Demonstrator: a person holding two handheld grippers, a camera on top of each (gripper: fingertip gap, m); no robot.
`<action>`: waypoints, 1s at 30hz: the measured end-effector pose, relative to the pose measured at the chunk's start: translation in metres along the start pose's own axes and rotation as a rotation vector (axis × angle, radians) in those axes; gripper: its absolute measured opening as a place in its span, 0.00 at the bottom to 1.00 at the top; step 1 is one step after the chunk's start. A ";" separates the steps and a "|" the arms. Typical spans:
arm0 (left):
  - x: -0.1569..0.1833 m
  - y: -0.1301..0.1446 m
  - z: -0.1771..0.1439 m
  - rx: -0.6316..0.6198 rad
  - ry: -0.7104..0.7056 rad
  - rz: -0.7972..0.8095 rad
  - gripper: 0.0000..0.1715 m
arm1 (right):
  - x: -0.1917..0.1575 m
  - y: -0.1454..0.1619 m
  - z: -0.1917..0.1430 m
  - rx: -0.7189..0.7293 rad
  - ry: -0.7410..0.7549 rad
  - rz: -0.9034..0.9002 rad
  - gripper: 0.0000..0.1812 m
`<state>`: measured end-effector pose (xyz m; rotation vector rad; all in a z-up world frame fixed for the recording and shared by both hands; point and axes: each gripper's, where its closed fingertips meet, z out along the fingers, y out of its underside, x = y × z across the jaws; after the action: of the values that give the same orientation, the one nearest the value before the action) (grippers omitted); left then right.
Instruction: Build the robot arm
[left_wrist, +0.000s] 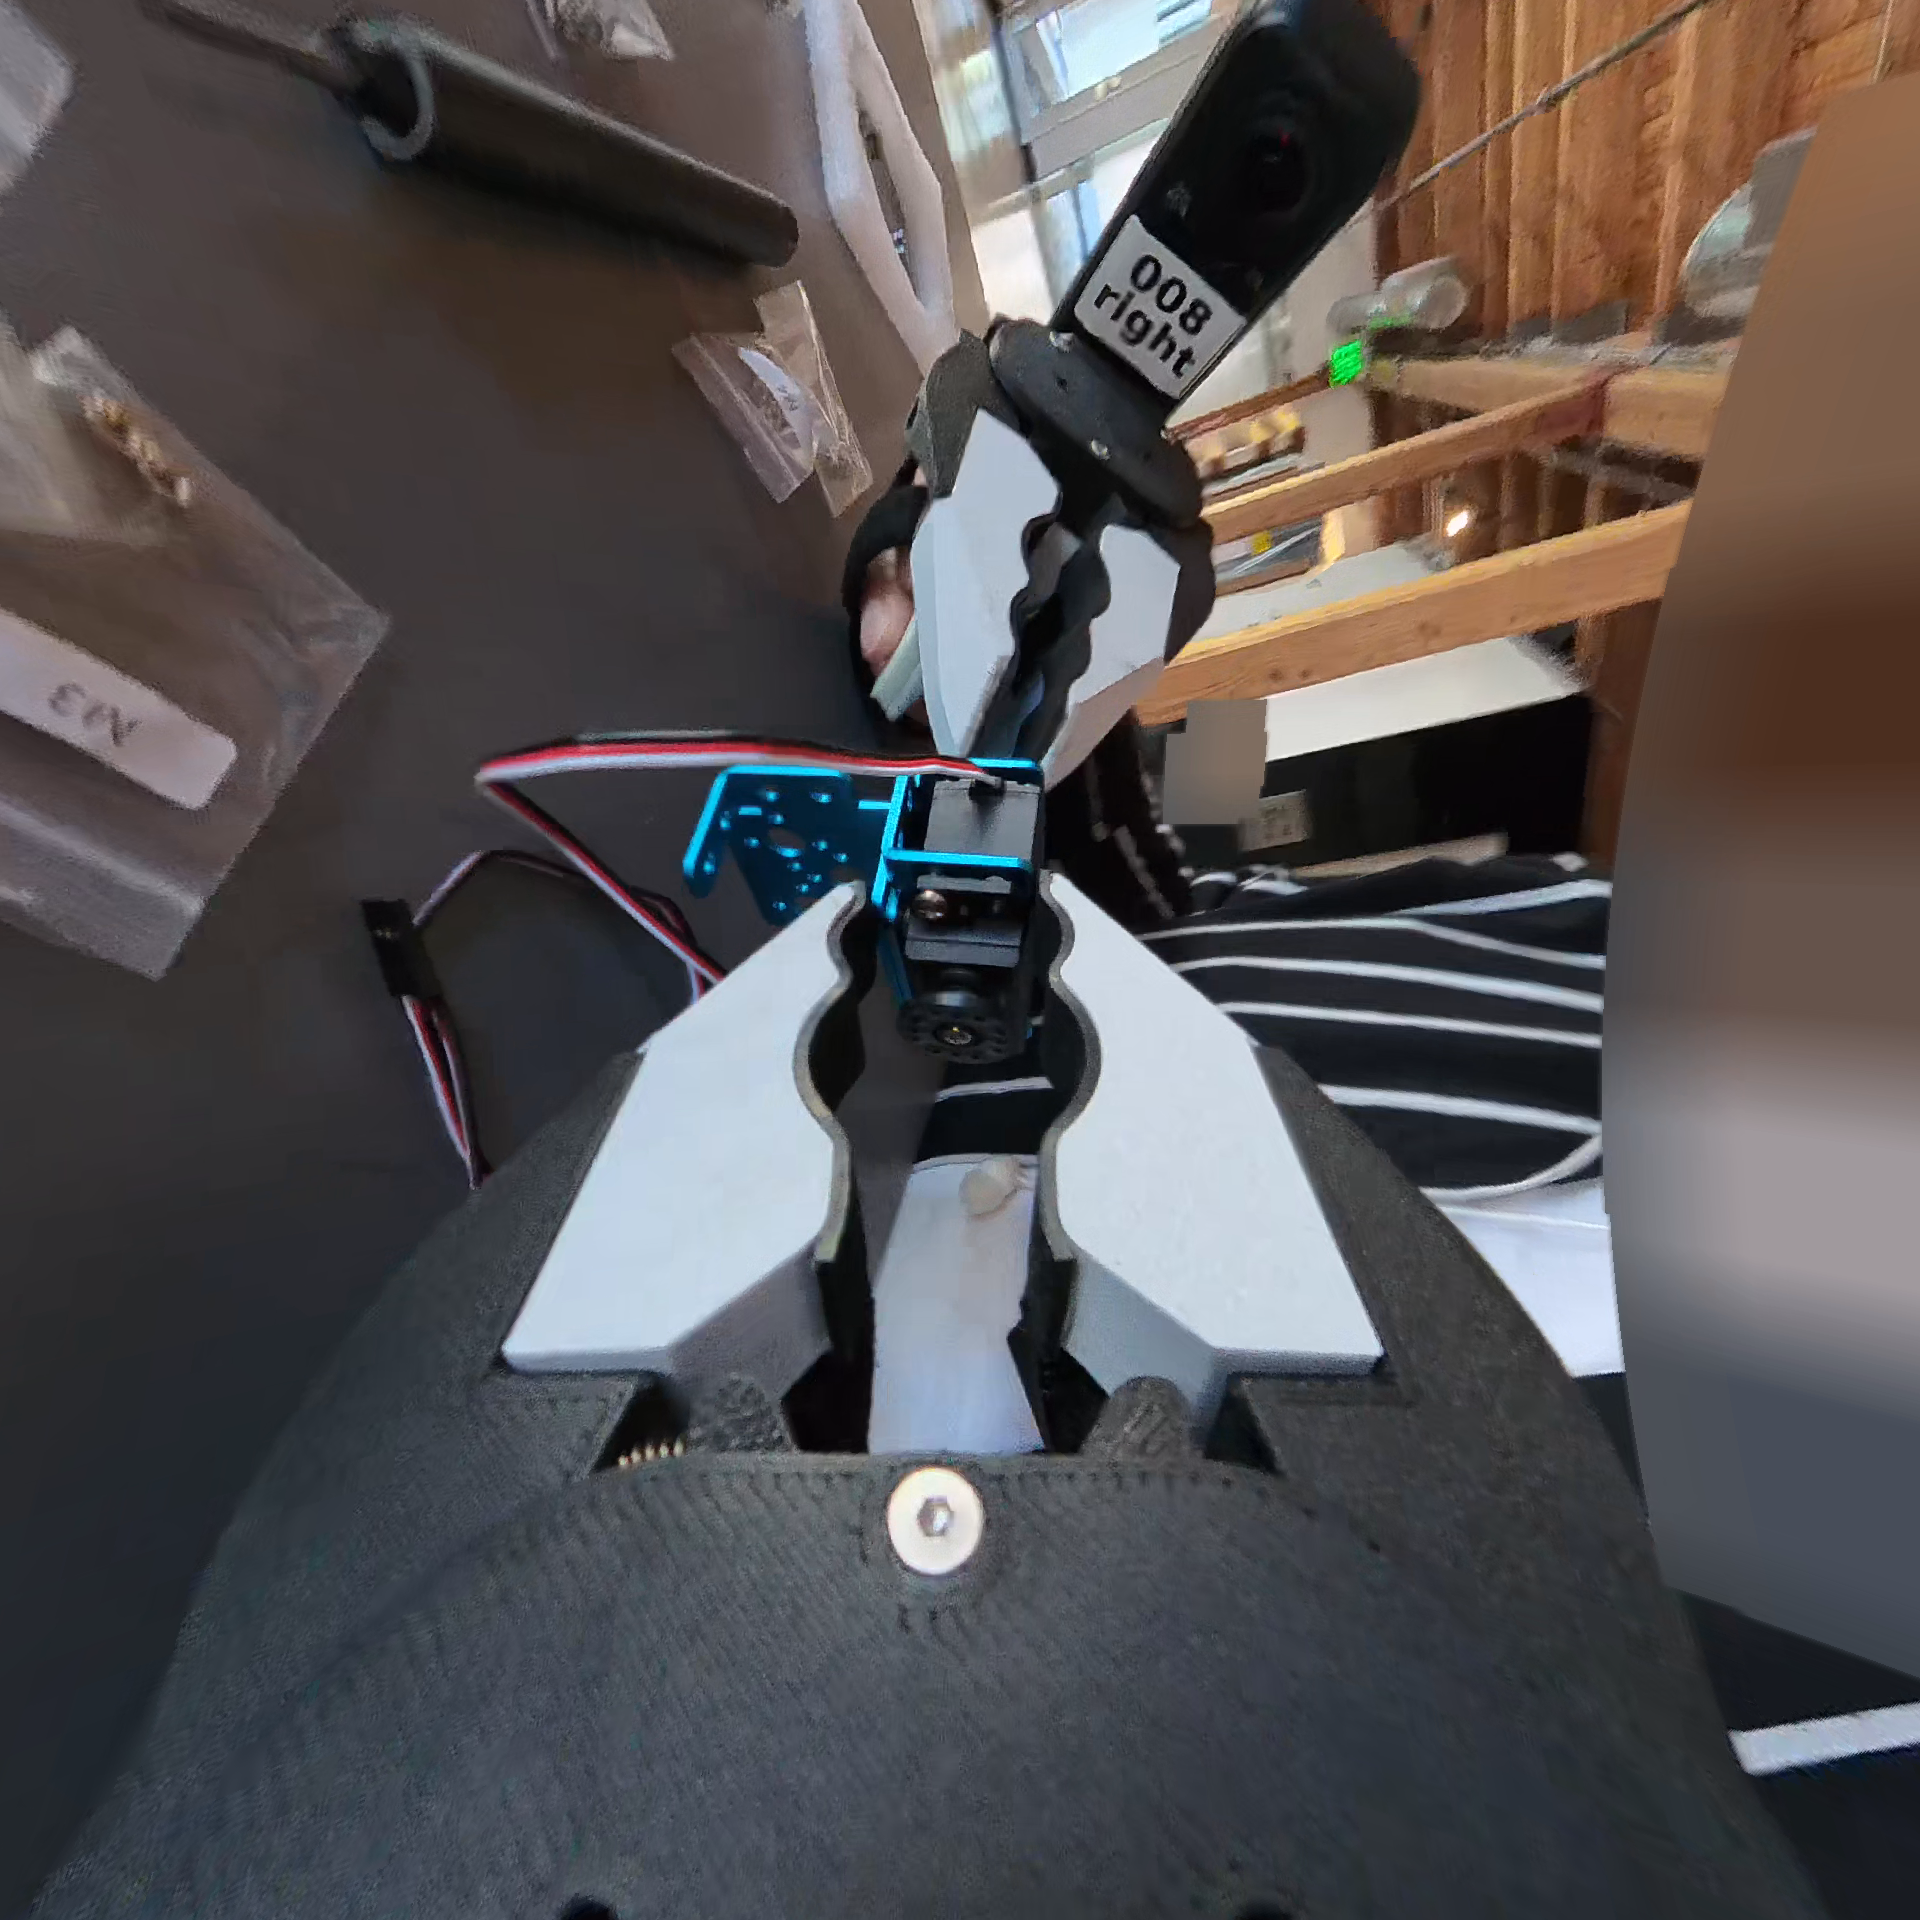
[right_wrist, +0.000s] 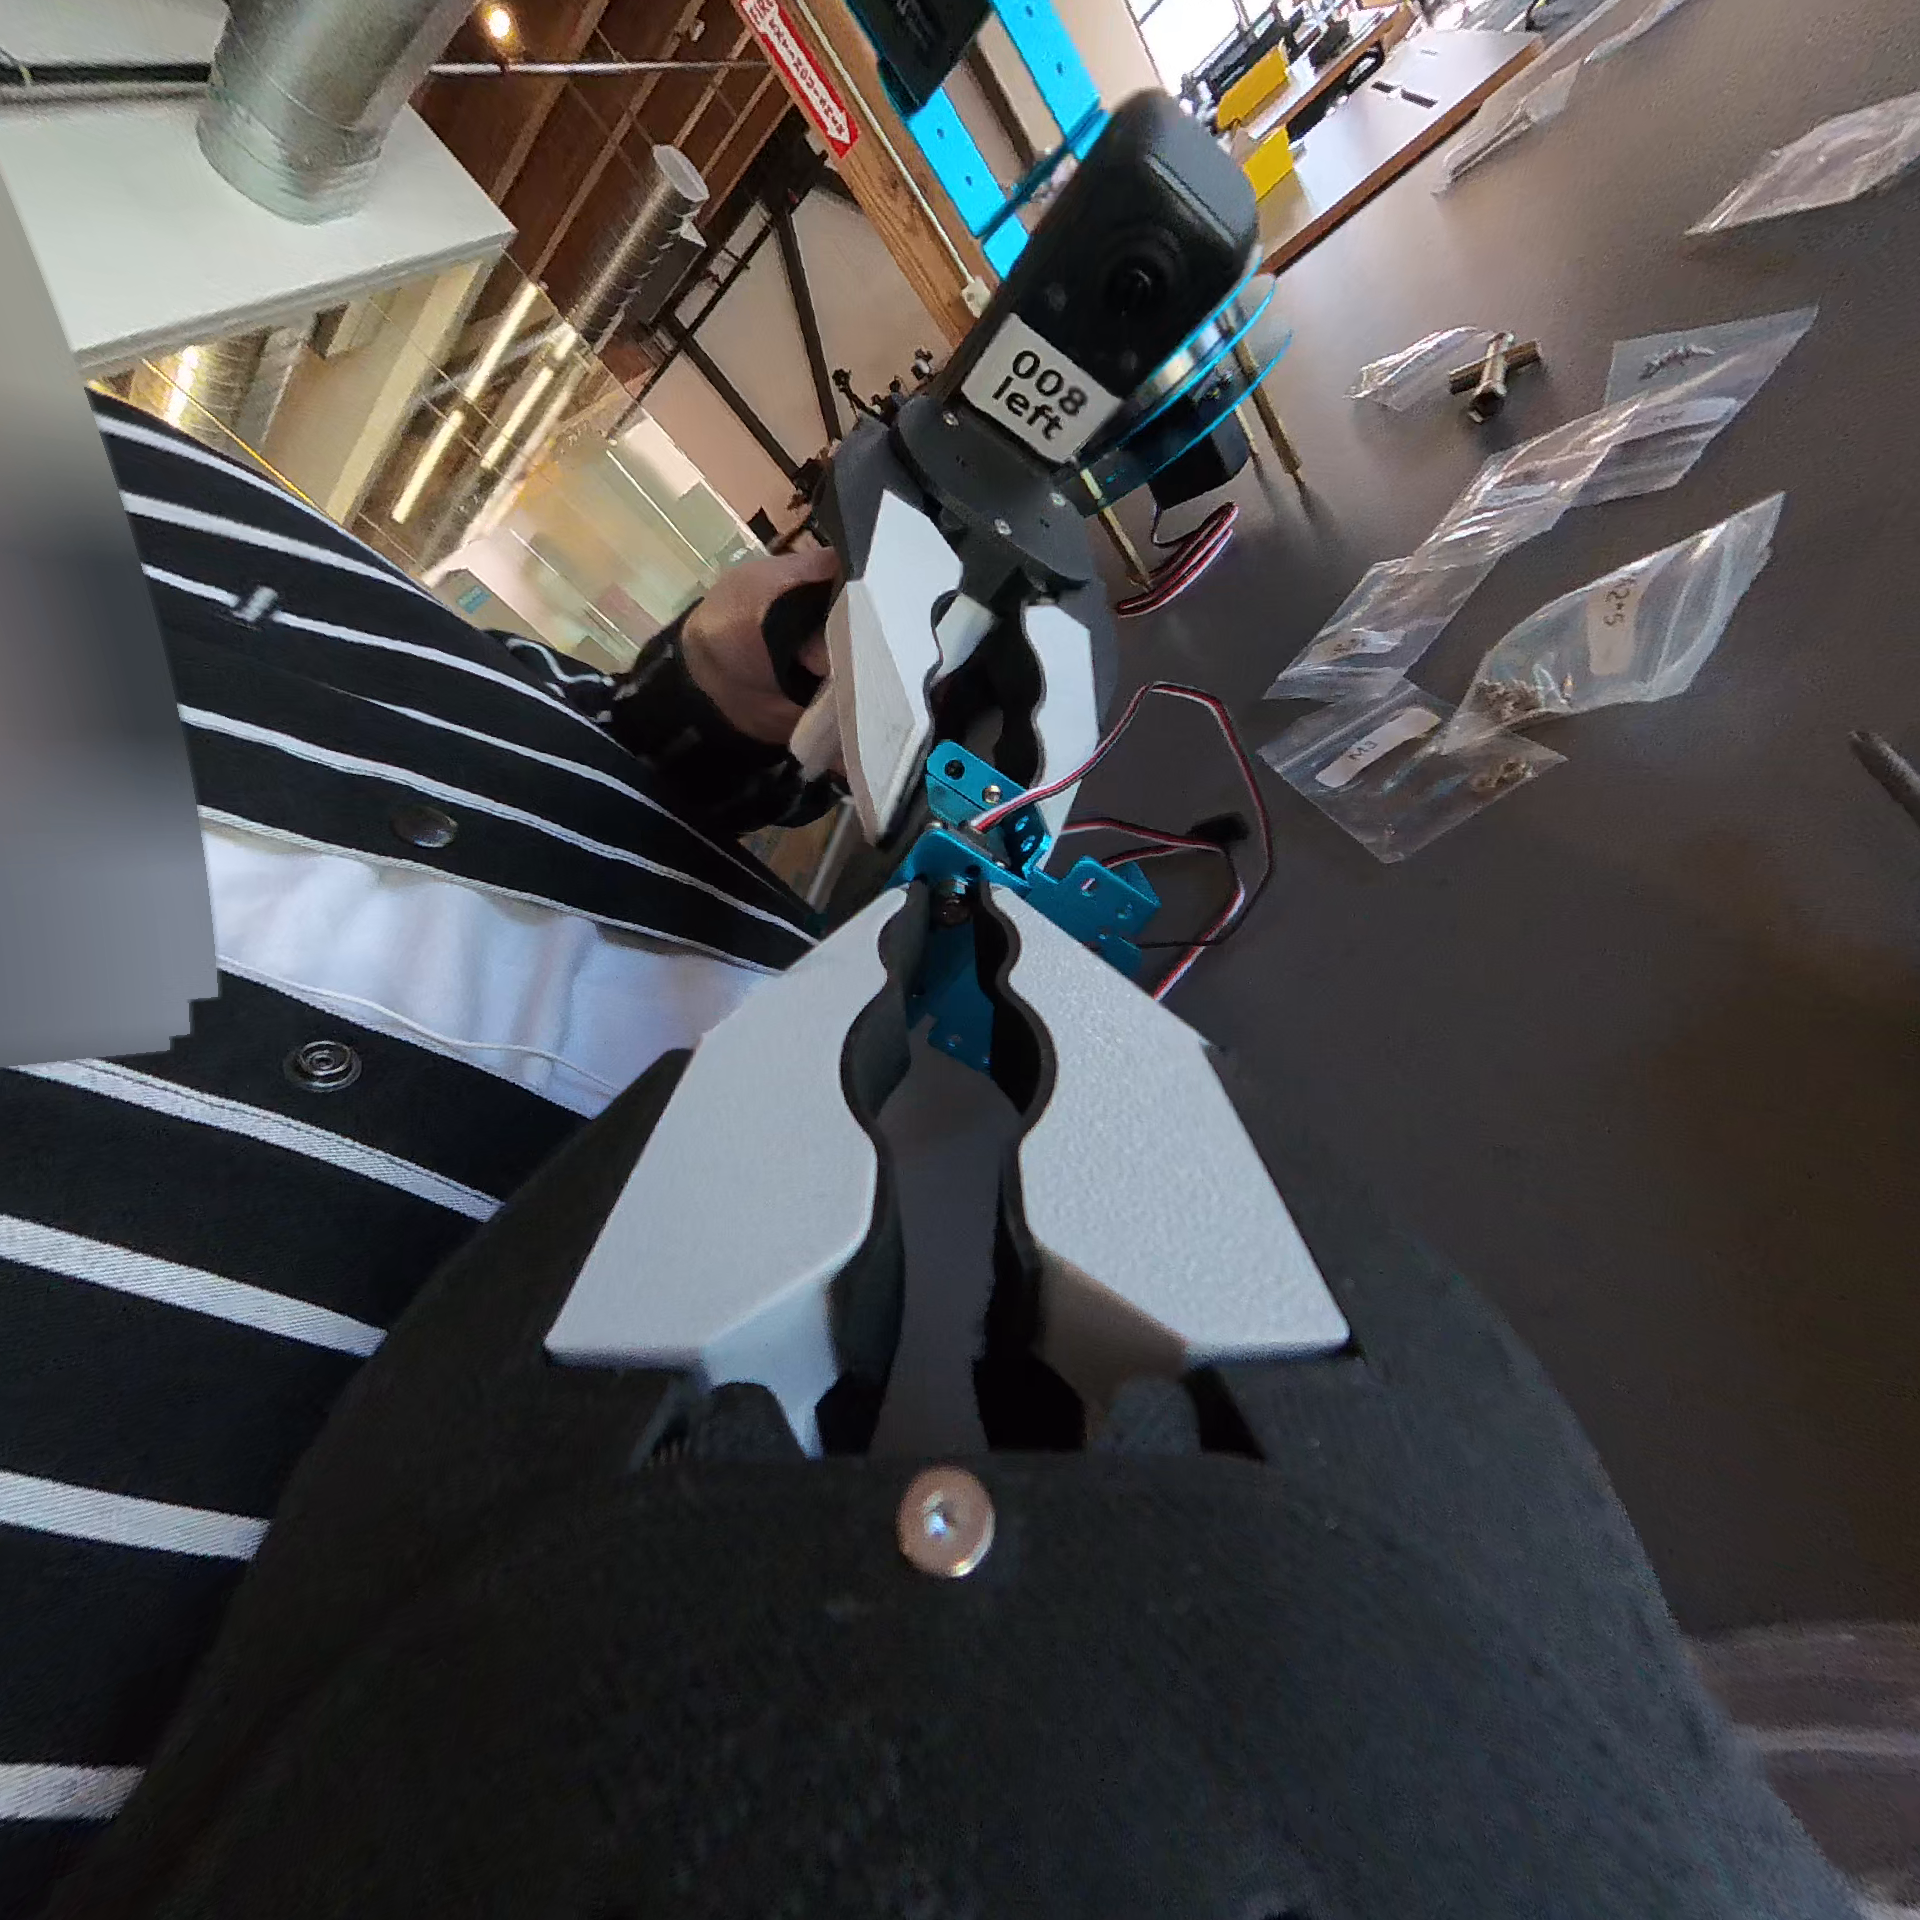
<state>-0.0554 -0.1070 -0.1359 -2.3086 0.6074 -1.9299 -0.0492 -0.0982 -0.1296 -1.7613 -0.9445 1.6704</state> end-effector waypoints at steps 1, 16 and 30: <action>0.000 0.001 0.000 -0.009 -0.033 0.067 0.16 | 0.001 -0.001 -0.001 0.000 0.020 -0.031 0.05; -0.010 0.025 -0.006 -0.279 -0.550 0.780 0.16 | -0.005 0.009 0.021 -0.126 0.098 -0.208 0.22; -0.017 0.023 -0.001 -0.213 -0.561 1.086 0.16 | 0.006 0.040 0.031 -0.301 0.210 -0.404 0.15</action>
<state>-0.0644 -0.1220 -0.1588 -1.7810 1.5634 -0.7228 -0.0751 -0.1209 -0.1668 -1.7405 -1.3979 1.1122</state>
